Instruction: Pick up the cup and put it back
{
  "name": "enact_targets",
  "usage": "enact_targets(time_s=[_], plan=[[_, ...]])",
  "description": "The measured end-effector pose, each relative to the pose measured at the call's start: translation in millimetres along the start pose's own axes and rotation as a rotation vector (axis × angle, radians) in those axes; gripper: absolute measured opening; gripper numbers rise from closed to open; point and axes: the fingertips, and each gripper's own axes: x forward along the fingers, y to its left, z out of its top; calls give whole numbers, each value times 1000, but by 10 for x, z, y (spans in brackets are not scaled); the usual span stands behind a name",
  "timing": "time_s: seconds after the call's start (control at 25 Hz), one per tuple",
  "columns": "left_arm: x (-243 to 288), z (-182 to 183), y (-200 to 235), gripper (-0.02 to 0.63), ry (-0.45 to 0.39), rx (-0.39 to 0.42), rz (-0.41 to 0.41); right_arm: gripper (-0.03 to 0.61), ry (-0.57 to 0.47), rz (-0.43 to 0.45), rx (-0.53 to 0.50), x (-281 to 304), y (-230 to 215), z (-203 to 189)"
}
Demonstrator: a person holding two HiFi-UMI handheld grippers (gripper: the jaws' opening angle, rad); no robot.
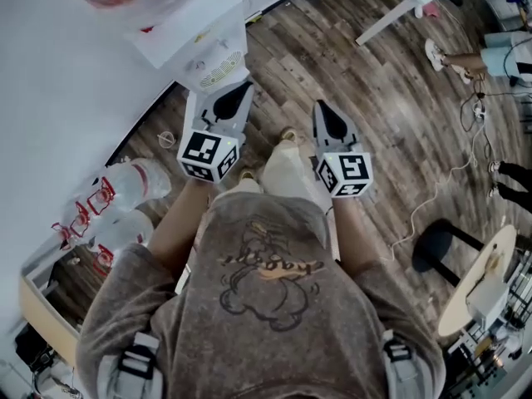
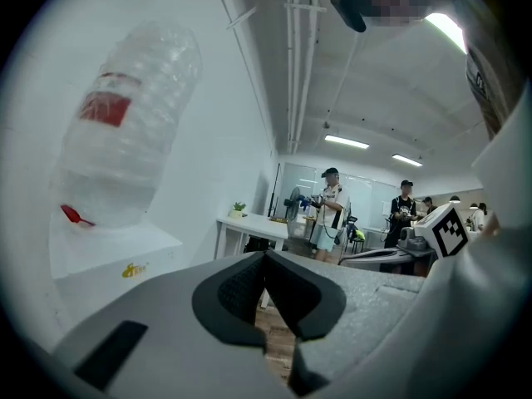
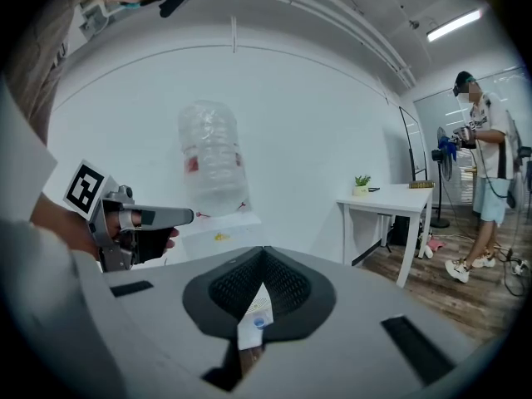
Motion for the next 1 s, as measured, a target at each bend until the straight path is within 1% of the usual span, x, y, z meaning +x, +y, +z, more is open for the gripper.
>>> enact_targets(time_s=[0.24, 0.4, 0.56, 0.76, 1.0], plan=[[479, -444, 203, 0, 0, 7, -8, 2, -12, 20, 14, 376, -422, -421], [696, -865, 416, 0, 15, 14, -3, 2, -9, 30, 14, 697, -630, -827], [895, -1276, 595, 0, 25, 13, -3, 2, -29, 22, 46, 1041, -810, -1126], [1255, -1794, 794, 0, 11, 10, -31, 2, -39, 73, 9, 1499, -909, -1553], [1652, -2563, 1089, 0, -8, 2, -32, 2, -24, 110, -26, 2022, -1159, -2288]])
